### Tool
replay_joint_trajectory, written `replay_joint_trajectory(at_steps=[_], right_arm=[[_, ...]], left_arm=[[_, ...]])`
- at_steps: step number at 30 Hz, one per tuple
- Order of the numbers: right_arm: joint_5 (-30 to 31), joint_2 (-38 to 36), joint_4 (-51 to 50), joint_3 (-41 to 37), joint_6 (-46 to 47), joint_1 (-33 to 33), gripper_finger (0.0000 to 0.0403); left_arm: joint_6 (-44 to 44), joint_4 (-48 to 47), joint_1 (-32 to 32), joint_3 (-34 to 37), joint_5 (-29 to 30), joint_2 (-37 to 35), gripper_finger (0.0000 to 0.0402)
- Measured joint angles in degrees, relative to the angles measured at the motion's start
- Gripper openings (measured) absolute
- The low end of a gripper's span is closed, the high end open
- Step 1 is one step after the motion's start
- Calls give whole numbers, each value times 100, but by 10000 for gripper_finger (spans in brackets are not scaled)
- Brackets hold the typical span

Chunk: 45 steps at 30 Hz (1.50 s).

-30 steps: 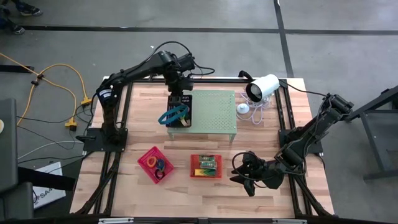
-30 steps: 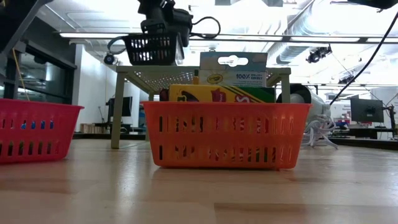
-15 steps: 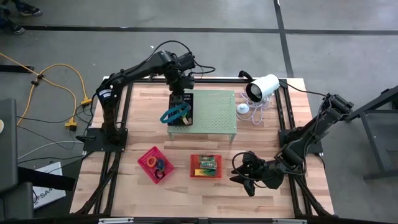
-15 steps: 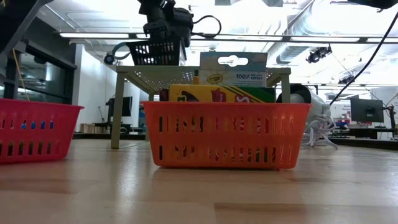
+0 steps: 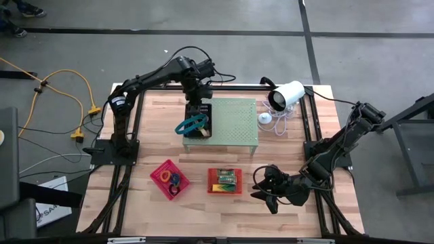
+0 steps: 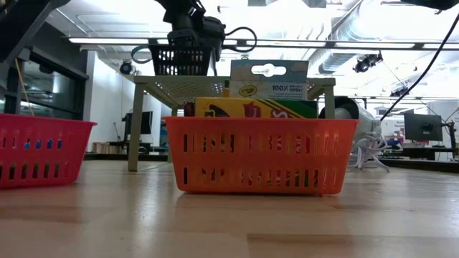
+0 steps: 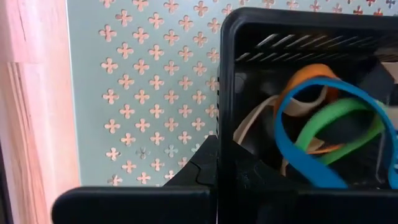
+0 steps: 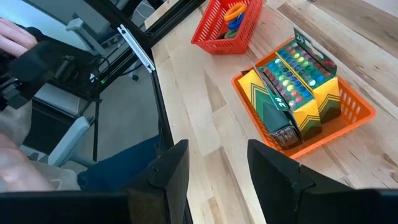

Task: Pick & Place Office Desk Supplies
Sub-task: Put the black bin with rubberbands on the shelf, then put the orange bin with crayon boxes on the shelf

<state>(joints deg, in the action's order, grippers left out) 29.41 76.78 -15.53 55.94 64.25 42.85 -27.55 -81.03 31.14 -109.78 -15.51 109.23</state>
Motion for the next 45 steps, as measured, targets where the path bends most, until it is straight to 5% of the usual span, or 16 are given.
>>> replay_joint_trajectory(at_steps=[8,20,45], right_arm=[[2,1,1,0,0,2,150],[1,1,-2,0,0,2,150],[1,1,-4,0,0,1,150]], left_arm=[[16,-16,0,0,24,0,7],[-8,-20,2,4,57,4,67],[-107,-427,2,-669,-20,4,70]])
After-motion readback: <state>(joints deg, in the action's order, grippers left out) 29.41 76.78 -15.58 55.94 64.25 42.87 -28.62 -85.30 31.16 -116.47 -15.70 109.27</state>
